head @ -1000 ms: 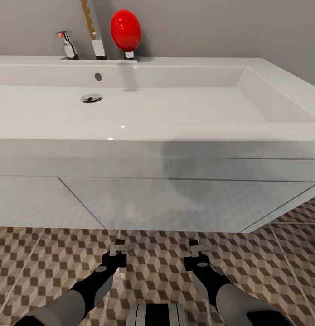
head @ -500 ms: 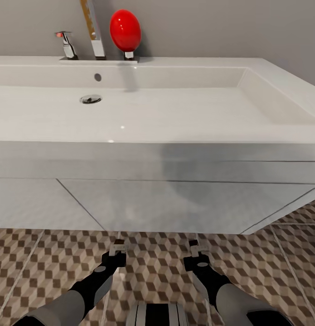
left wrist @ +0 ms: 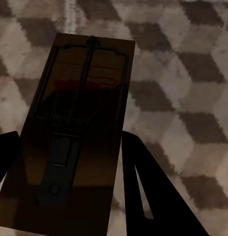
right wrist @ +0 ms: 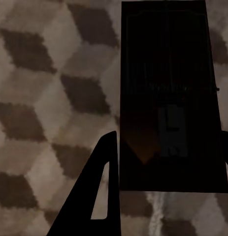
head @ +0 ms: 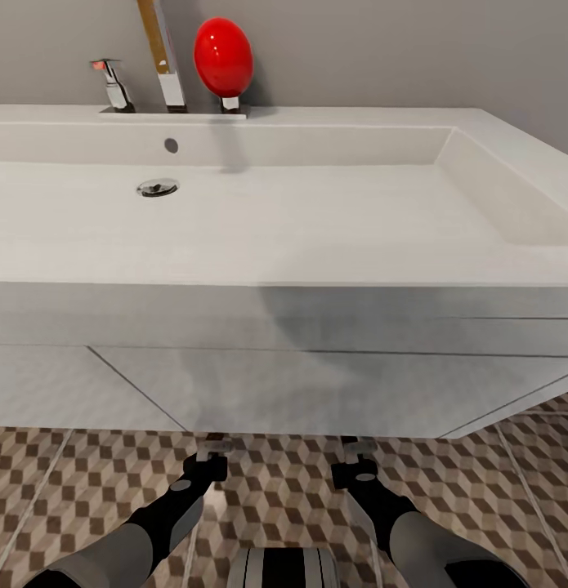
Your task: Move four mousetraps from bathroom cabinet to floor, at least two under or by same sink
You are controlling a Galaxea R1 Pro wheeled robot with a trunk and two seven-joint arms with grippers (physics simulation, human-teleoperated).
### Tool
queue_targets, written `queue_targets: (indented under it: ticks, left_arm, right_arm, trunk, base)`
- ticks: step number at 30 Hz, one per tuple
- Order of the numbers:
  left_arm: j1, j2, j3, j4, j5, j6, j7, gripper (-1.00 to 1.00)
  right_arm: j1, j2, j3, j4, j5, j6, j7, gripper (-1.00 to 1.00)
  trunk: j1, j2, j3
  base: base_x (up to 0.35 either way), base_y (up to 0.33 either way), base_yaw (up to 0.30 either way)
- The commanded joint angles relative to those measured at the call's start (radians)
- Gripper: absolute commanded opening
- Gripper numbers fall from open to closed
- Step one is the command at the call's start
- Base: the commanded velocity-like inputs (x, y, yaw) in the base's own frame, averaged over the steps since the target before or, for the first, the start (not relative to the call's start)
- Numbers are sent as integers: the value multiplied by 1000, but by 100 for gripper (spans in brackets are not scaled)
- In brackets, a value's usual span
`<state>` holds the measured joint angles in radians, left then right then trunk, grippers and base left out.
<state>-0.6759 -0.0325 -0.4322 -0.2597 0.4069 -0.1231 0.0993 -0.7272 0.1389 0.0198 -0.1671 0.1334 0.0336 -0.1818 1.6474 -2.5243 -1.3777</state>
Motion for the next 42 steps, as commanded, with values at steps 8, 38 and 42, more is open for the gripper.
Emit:
queue_targets:
  ticks: [8,38,42]
  left_arm:
    - [-1,0,-12,0,3,-2,10,-100]
    - [-1,-1,-16,77,5,21,9,-100]
    - [-1,-2,-16,94,4,39,9,-100]
  right_arm:
    - [-1,0,2,0,8,3,-4,-100]
    - [-1,-4,-1,2,3,-8,-4,-100]
    - [-1,-9,-2,6,1,-18,-4,-100]
  trunk:
    - [0,0,-1]
    - [0,0,-1]
    - [0,0,-1]
  base:
    - [2,0,0]
    - [0,0,0]
    - [0,0,0]
